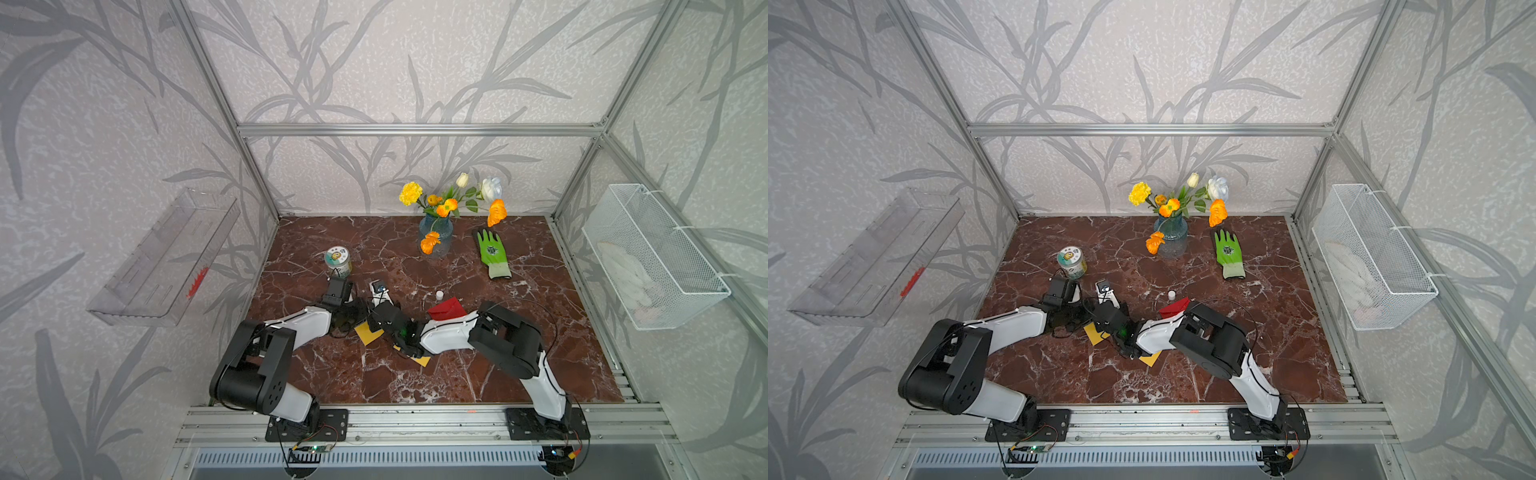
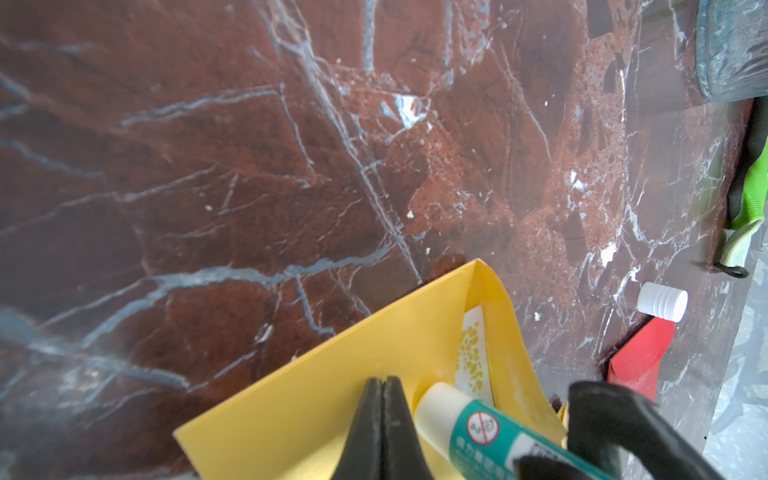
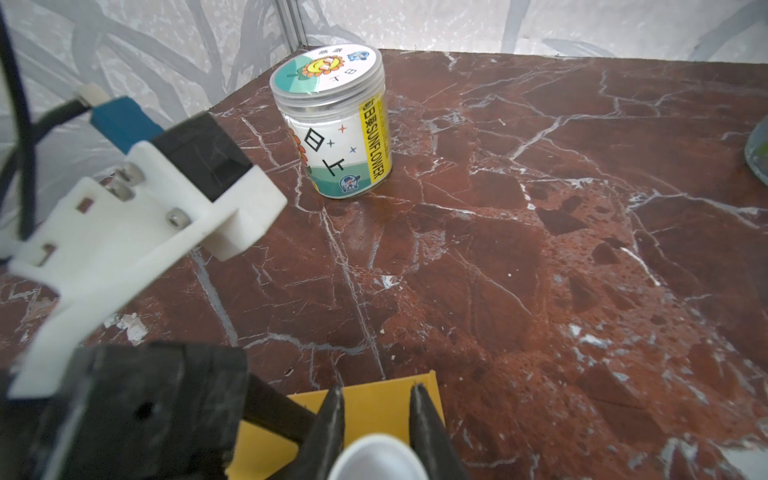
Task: Seal the envelope with a glue stick
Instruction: Apply the envelope at the center of the board.
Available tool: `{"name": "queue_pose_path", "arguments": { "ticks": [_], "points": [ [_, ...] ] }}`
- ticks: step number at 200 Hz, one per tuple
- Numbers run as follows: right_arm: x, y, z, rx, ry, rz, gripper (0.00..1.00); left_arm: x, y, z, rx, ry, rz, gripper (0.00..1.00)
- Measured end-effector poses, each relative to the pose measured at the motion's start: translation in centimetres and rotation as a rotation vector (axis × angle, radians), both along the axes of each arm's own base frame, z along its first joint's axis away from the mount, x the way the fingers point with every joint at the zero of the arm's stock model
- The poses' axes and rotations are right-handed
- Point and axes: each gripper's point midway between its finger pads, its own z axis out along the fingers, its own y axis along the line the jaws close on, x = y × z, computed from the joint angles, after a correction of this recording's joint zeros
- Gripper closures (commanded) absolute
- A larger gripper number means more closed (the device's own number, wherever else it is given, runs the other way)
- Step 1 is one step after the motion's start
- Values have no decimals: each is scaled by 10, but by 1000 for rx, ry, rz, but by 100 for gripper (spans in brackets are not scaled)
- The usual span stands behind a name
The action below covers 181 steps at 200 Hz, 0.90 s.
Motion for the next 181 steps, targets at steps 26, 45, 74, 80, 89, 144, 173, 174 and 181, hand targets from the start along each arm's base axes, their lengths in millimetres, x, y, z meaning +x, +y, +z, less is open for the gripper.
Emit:
{"name": "queue_pose_path", "arguments": {
  "ticks": [26, 45, 74, 80, 89, 144, 173, 174, 181],
  "points": [
    [1, -2, 0, -5, 1, -17, 100, 0, 0, 0, -2, 1, -1, 96],
    [1, -3, 0, -7, 3, -24, 100, 0, -1, 0, -4, 1, -1, 96],
    [1, -3, -1, -16, 7, -24, 100, 2, -1, 0, -3, -1, -1, 96],
    [1, -3, -1, -17, 8, -24, 100, 2, -1, 0, -3, -1, -1, 96],
    [1, -3, -1, -18, 7, -24, 100, 2, -1, 0, -3, -1, -1, 96],
    [-10, -5, -3, -58, -41, 2, 100, 2, -1, 0, -1, -2, -5, 96],
    [-14, -18, -2, -80, -58, -14, 100, 3, -1, 0, 0, -2, -7, 96],
    [-14, -19, -2, -81, -59, -15, 100, 2, -1, 0, 0, -2, -7, 96],
    [-14, -21, -2, -86, -61, -22, 100, 3, -2, 0, 0, -2, -8, 96]
  ]
}}
